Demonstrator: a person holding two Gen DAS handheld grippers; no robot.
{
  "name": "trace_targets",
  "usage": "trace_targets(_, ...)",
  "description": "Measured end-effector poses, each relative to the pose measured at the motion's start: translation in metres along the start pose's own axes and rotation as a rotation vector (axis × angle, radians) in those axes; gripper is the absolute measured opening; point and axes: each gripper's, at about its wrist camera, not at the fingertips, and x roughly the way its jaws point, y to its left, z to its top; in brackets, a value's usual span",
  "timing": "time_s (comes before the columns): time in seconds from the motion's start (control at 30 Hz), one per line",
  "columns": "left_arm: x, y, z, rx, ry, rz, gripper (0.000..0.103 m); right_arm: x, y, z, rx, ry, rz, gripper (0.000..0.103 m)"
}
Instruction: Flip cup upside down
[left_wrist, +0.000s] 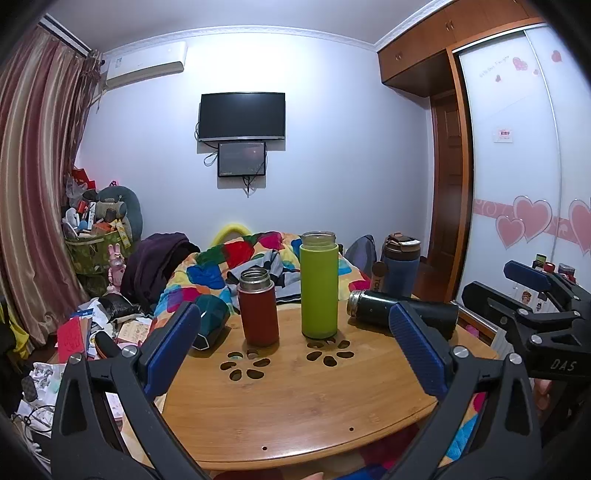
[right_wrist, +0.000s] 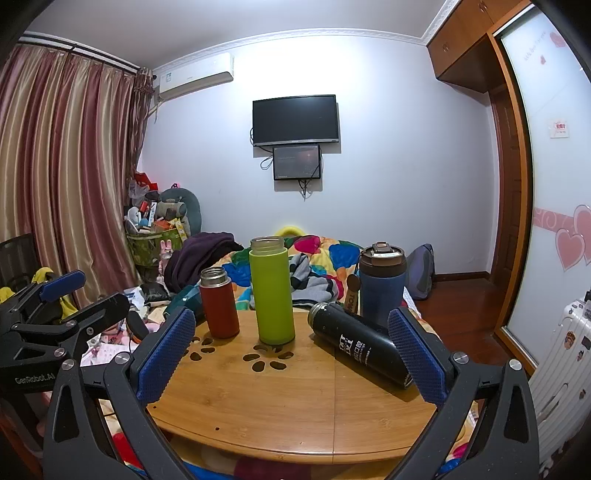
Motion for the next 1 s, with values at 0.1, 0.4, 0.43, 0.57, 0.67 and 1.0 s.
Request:
trace_targets(0.1, -0.0014, -0.0004, -0.0004, 0.003, -0.002, -0.001, 0.103, 0.0002, 0.0000, 0.0003, 0.000, 0.001, 0.000, 0.103)
trace_targets(0.4, -0.0028, -0.0016, -0.0005, 0.005, 0.000, -0.007, 0.103, 0.0000, -0.0001, 0.0005, 0.000, 0.002, 0.000, 0.103)
trace_targets(0.43, -0.0028, -0.0023, -0.0005, 0.007, 0.000, -0.009, 0.103, -0.0001, 0.0000, 0.0007, 0.000, 0.002, 0.001, 0.103)
trace_targets(0.57, -0.0034, -0.0037, -0.0001, 0.015, -0.004, -0.008, 0.103, 0.0011, 0.0014, -0.0009, -0.007, 0.001, 0.000, 0.103)
trace_targets(0.67, -0.0031, -0.0035, 0.0001, 0.015, -0.005, -0.009, 0.103, 0.0013, 0.0021, -0.0018, -0.008, 0.002, 0.001, 0.103)
trace_targets(1.0, -0.0057, -0.0046, 0.0013, 0.022, -0.012, -0.015, 0.103, 0.0011, 0.0018, -0.0011, -0.009, 0.003, 0.002, 0.103)
